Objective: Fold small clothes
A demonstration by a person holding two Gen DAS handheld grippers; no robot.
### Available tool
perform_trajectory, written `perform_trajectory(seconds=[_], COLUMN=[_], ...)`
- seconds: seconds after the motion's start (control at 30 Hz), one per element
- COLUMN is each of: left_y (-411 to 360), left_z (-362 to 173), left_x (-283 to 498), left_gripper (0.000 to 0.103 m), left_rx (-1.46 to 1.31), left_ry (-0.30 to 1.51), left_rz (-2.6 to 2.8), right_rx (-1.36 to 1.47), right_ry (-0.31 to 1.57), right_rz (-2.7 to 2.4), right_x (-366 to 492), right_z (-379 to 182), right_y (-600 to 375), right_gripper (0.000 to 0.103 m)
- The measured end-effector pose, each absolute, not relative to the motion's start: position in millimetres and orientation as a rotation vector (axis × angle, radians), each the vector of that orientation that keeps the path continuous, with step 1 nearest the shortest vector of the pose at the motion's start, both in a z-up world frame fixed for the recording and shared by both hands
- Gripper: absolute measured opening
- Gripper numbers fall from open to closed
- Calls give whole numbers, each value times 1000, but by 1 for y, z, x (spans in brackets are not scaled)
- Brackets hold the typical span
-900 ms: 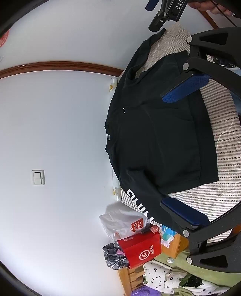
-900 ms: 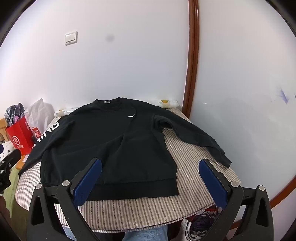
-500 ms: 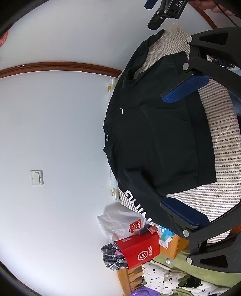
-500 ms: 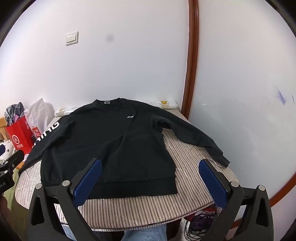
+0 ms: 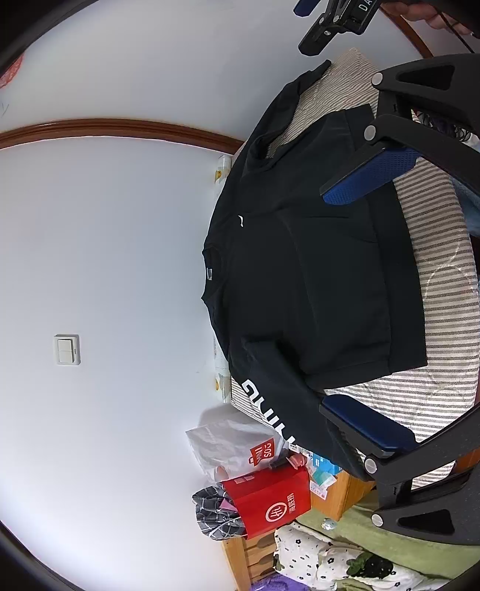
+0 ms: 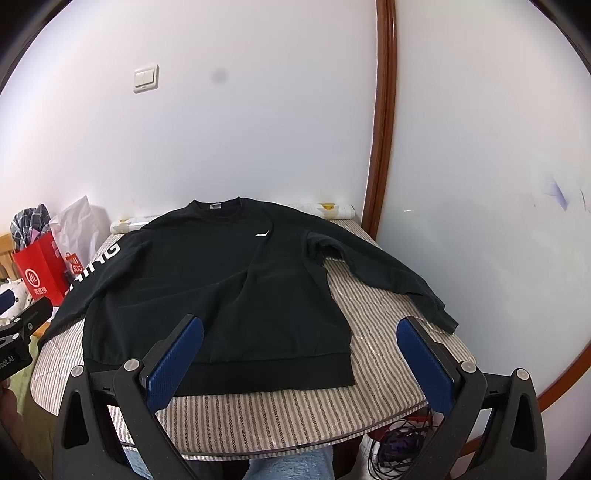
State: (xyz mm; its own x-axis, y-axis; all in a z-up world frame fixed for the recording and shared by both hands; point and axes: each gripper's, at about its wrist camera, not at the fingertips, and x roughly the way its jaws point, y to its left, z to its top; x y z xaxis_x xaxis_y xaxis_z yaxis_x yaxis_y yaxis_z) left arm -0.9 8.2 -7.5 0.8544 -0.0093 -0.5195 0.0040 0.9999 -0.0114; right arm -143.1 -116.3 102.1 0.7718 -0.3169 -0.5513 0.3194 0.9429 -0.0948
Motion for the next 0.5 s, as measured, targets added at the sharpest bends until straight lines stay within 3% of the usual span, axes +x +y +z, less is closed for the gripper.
perform_trajectory(seconds=[0.5], left_y=[12], left_z=[-7], left_x=[1], left_gripper=[103], left_rx=[-25], left_ry=[555], left_rz=[-7], right_rx=[8], right_ry=[593], right_rz=[-349], right_x=[-146], right_z=[101], right_y=[-116], right_gripper=[103])
